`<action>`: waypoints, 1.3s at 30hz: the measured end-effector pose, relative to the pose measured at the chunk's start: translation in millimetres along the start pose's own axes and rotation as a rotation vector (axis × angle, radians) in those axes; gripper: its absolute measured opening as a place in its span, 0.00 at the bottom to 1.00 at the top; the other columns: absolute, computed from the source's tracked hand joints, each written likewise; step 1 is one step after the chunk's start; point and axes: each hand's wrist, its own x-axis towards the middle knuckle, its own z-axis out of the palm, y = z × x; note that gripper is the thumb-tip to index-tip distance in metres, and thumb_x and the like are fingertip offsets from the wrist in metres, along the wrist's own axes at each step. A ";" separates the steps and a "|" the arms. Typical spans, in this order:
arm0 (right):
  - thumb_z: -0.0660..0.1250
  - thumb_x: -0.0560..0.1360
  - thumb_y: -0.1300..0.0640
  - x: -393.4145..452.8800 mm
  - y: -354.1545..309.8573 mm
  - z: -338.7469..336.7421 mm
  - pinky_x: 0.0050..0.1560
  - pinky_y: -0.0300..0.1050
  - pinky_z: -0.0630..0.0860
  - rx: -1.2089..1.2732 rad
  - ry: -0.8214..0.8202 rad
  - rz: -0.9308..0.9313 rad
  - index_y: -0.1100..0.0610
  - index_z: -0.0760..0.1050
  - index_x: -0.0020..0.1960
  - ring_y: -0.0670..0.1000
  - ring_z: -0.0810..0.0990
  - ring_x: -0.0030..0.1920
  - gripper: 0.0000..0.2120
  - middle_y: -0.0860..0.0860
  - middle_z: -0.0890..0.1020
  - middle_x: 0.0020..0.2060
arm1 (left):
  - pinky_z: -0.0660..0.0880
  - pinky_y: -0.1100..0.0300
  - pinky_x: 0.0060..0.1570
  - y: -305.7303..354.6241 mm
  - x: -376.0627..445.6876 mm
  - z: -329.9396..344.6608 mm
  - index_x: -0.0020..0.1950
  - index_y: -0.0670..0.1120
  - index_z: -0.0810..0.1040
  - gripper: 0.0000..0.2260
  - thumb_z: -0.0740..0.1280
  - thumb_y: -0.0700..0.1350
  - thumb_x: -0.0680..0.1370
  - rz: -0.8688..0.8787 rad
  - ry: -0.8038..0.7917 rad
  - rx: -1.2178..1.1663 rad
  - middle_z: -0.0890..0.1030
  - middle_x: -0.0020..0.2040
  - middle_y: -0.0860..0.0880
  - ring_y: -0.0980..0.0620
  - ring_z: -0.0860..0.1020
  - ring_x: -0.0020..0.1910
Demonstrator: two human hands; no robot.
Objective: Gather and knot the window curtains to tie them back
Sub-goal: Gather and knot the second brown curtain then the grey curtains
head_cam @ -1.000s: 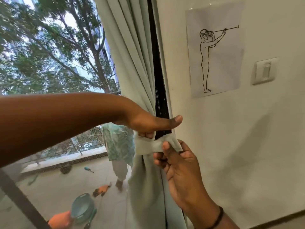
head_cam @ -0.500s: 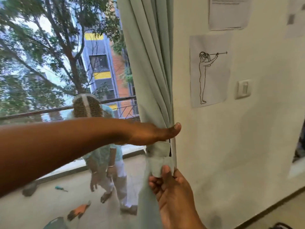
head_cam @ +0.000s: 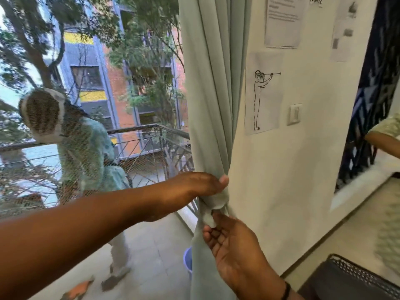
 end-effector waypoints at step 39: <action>0.71 0.55 0.27 144.9 -2.8 -58.1 0.44 0.29 0.76 -0.922 -0.560 -0.363 0.30 0.74 0.49 0.36 0.80 0.48 0.24 0.33 0.81 0.45 | 0.71 0.66 0.47 -25.3 59.1 43.4 0.40 0.57 0.83 0.11 0.70 0.40 0.71 0.206 1.077 -0.050 0.83 0.42 0.59 0.63 0.77 0.46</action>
